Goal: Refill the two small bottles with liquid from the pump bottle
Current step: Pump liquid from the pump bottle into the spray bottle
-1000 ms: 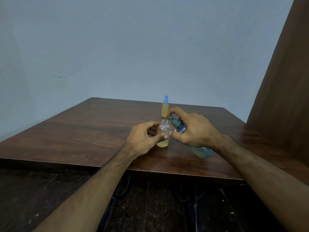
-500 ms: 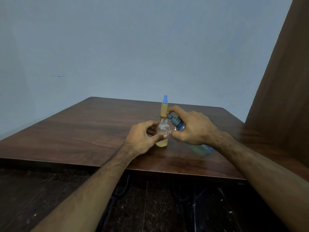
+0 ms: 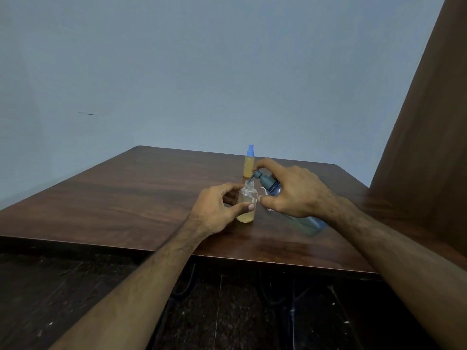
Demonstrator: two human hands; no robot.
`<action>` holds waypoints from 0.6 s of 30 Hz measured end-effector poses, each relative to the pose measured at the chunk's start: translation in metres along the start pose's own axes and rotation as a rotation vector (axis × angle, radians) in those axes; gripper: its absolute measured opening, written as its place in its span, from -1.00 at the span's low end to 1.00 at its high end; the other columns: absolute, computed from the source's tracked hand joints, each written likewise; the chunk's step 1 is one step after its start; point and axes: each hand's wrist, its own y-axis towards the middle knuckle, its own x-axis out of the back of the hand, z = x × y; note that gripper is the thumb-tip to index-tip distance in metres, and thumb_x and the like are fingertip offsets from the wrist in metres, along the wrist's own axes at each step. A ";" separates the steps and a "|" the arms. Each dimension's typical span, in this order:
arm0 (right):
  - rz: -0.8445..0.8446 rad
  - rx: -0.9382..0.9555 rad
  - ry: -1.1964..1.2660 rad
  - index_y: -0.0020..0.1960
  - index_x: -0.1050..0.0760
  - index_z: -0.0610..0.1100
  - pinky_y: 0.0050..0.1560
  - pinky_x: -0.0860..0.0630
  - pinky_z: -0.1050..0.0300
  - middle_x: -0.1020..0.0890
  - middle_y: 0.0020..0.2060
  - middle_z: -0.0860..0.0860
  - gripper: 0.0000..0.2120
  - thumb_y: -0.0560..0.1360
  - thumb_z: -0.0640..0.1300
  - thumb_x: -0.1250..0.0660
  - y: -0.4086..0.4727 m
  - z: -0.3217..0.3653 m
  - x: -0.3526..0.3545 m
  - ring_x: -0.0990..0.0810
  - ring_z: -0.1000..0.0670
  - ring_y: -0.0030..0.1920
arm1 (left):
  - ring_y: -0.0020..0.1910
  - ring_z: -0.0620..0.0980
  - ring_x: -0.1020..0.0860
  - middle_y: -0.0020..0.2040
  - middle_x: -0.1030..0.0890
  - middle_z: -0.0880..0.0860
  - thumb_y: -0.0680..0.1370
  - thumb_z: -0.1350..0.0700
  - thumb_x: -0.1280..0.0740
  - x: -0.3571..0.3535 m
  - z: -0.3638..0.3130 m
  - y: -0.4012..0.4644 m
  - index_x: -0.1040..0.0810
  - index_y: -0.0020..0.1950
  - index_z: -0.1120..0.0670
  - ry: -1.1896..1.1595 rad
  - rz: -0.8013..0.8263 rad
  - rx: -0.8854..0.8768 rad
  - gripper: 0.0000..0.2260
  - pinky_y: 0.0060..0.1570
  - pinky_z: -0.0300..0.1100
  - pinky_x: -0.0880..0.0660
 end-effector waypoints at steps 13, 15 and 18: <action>0.021 -0.005 -0.045 0.44 -0.28 0.24 -0.27 -0.44 0.09 -0.62 -0.22 0.04 -0.46 0.53 0.14 -0.42 0.000 0.002 0.006 -0.57 -0.01 -0.28 | 0.01 -0.21 -0.63 0.09 -0.67 -0.09 0.42 -0.15 -0.55 0.001 0.001 0.001 -0.58 0.36 -0.02 0.018 0.007 0.000 -0.45 0.00 -0.37 -0.56; 0.020 -0.010 -0.035 0.50 -0.25 0.25 -0.32 -0.38 0.13 -0.56 -0.28 0.08 -0.39 0.52 0.14 -0.42 0.001 0.002 0.007 -0.52 0.06 -0.34 | 0.01 -0.23 -0.63 0.09 -0.68 -0.10 0.42 -0.15 -0.55 0.001 0.001 0.001 -0.58 0.36 -0.02 0.023 0.003 0.003 -0.45 -0.01 -0.39 -0.55; 0.043 -0.011 -0.051 0.52 -0.23 0.26 -0.33 -0.41 0.13 -0.57 -0.26 0.07 -0.35 0.52 0.14 -0.43 0.000 0.001 0.009 -0.54 0.05 -0.33 | 0.00 -0.25 -0.62 0.09 -0.67 -0.12 0.42 -0.16 -0.55 0.000 0.000 0.001 -0.58 0.35 -0.04 0.021 0.009 0.006 -0.46 -0.04 -0.43 -0.52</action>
